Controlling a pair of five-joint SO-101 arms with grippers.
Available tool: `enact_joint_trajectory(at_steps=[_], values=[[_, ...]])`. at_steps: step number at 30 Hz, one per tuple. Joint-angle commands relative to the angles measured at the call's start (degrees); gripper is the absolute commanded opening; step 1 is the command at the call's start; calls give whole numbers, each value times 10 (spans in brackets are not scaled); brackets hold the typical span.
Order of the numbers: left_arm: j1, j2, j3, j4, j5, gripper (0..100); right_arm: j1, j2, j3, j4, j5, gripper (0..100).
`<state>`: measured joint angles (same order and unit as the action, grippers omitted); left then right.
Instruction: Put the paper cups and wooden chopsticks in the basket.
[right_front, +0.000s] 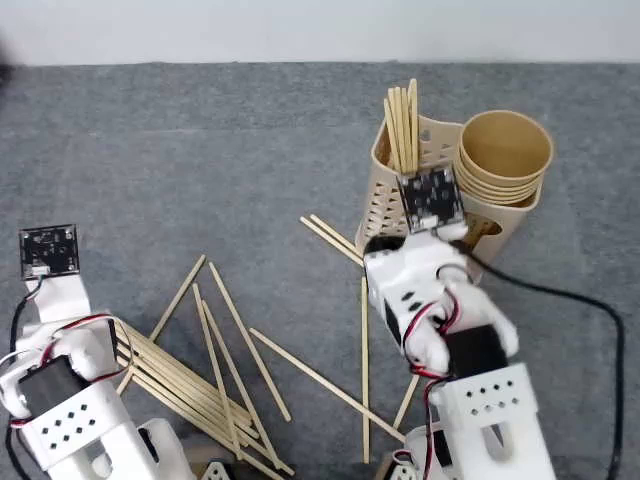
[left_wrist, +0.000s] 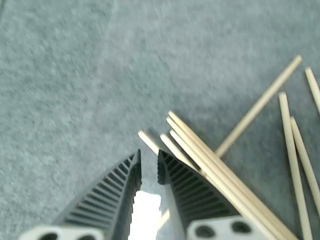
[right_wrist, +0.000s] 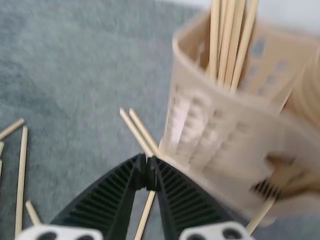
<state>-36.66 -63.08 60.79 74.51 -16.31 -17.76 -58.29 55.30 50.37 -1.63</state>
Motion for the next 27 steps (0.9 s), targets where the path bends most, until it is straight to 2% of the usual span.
enact_joint_trajectory(at_steps=[1,4,10,22,27], values=[[3,4,-24,11,-25,67,-2,-37,73,-65,-29,9],[1,59,-26,11,-31,73,-2,-48,108,-85,-31,9],[0,214,-52,2,-31,145,0,-47,122,-83,-50,9],[5,366,-53,-108,0,148,-2,-51,147,-99,-50,9],[39,453,-54,-143,3,148,-2,-51,147,-95,-50,9]])
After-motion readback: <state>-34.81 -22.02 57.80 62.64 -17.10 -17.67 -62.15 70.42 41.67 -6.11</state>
